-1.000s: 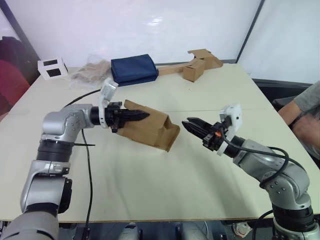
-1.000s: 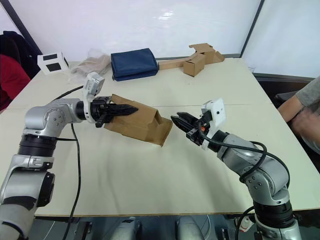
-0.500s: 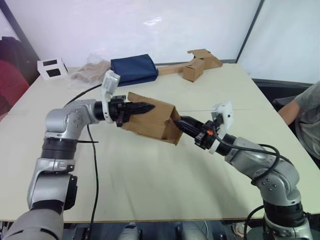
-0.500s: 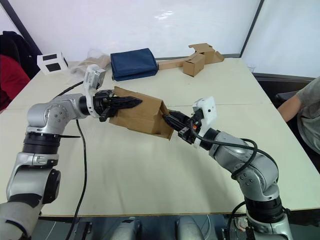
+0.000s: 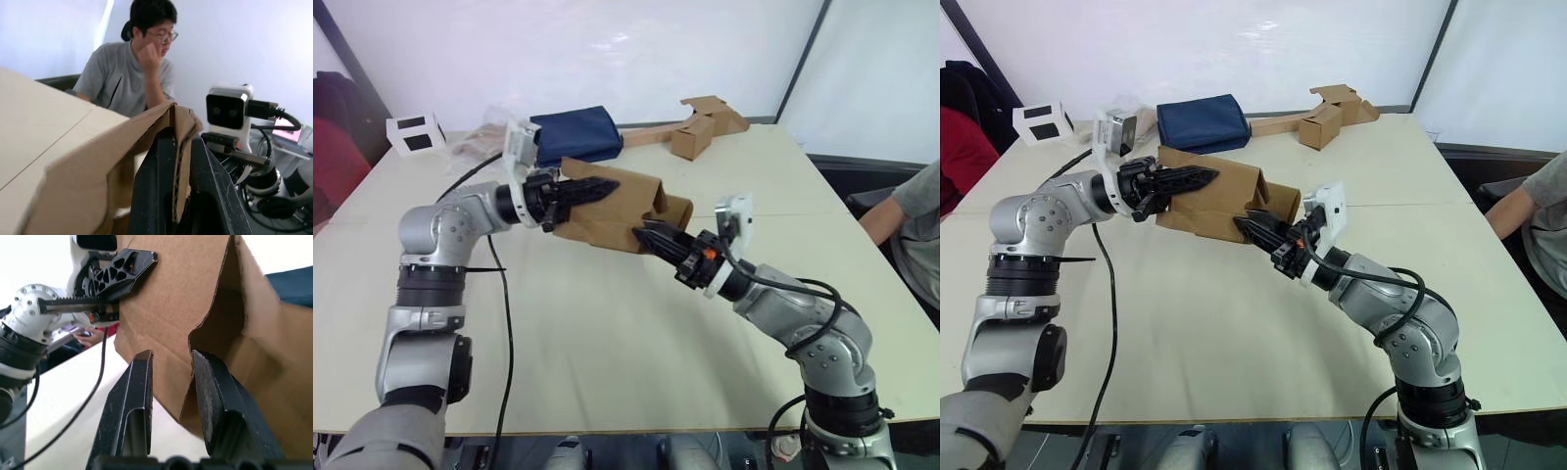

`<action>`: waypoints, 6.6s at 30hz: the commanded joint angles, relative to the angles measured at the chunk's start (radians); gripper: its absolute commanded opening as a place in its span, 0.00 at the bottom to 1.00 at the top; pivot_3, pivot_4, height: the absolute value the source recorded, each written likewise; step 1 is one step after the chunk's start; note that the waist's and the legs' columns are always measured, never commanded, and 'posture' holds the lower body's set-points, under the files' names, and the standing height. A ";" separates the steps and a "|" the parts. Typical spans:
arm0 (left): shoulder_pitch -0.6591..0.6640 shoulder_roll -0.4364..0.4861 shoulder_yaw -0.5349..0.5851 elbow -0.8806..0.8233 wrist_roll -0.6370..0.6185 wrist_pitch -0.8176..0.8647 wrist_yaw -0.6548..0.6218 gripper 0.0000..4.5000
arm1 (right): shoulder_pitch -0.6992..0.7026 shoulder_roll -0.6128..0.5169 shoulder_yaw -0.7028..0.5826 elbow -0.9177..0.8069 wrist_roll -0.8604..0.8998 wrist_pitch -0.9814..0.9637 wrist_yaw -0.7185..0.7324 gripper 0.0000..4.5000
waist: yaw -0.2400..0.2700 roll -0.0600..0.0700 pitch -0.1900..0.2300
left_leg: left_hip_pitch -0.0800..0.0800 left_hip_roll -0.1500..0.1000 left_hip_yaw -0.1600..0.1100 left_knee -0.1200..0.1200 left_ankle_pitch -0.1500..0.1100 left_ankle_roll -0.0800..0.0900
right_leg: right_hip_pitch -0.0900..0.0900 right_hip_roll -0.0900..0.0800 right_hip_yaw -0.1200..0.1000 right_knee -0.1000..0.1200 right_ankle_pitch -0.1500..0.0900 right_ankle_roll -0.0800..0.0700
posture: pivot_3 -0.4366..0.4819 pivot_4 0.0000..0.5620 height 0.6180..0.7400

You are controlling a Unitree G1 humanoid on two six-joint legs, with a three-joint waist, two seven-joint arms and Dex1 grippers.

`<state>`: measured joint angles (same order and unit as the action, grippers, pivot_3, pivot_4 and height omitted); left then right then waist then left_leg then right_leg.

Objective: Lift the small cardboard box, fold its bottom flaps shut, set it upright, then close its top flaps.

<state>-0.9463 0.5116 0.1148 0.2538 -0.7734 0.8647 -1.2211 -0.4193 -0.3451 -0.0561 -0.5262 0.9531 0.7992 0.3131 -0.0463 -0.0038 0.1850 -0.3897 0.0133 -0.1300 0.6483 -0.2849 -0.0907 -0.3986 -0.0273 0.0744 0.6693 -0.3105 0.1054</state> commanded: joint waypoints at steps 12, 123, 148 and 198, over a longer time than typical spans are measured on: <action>-0.043 0.027 0.047 -0.001 -0.040 0.006 -0.010 0.00 | 0.056 -0.165 -0.193 -0.039 0.160 -0.026 0.052 0.00 | -0.001 0.000 0.000 | 0.000 0.000 0.000 0.000 0.000 0.000 | 0.000 0.000 0.000 0.000 0.000 0.000 | 0.48 0.27 1.00; -0.034 -0.027 0.066 -0.089 -0.126 -0.001 0.048 0.00 | -0.119 -0.095 -0.017 0.052 -0.023 0.007 0.191 0.00 | 0.000 0.000 0.000 | -0.001 0.000 0.000 0.000 0.000 0.000 | -0.001 0.000 0.000 0.000 0.000 0.000 | 0.48 0.27 1.00; -0.027 -0.069 0.121 -0.132 -0.170 -0.018 0.131 0.00 | -0.134 -0.249 -0.228 0.353 -0.087 -0.127 0.121 0.00 | -0.001 0.000 0.000 | 0.000 0.000 0.000 0.000 0.000 0.000 | -0.001 0.000 0.000 0.000 0.000 0.000 | 0.48 0.27 1.00; -0.019 -0.051 0.141 -0.078 -0.175 -0.025 0.138 0.00 | -0.027 0.123 -0.176 0.146 0.347 -0.100 0.034 0.43 | -0.022 0.000 0.000 | -0.001 0.000 0.000 -0.001 0.004 -0.006 | -0.001 0.000 0.000 0.000 0.000 0.000 | 0.48 0.27 1.00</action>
<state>-0.9462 0.4530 0.2235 0.1866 -0.9268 0.8540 -1.0802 -0.4454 -0.2310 -0.2145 -0.3480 1.2713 0.7153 0.3498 -0.0688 -0.0035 0.1853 -0.3906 0.0132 -0.1303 0.6474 -0.2813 -0.0971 -0.3997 -0.0275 0.0743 0.6693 -0.3104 0.1055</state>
